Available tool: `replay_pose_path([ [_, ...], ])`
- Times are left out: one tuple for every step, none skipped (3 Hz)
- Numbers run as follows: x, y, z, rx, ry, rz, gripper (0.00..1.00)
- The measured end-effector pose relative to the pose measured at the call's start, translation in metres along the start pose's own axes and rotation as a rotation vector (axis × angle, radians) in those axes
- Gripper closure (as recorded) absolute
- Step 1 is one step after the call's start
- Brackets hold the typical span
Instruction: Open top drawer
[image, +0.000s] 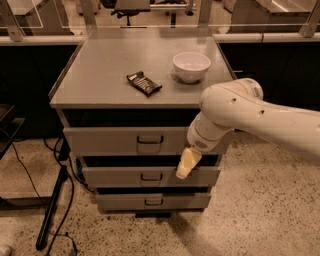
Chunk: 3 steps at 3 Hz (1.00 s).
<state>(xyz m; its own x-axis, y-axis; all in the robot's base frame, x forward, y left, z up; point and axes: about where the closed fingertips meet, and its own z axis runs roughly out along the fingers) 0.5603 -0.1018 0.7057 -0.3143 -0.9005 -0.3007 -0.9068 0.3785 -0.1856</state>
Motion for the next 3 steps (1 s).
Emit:
replay_pose_path([
  [-0.002,-0.013,0.011,0.011,-0.003,0.012,0.00],
  [-0.004,-0.033,0.044,0.001,0.009,0.018,0.00],
  [-0.007,-0.037,0.051,-0.001,0.008,0.012,0.00],
])
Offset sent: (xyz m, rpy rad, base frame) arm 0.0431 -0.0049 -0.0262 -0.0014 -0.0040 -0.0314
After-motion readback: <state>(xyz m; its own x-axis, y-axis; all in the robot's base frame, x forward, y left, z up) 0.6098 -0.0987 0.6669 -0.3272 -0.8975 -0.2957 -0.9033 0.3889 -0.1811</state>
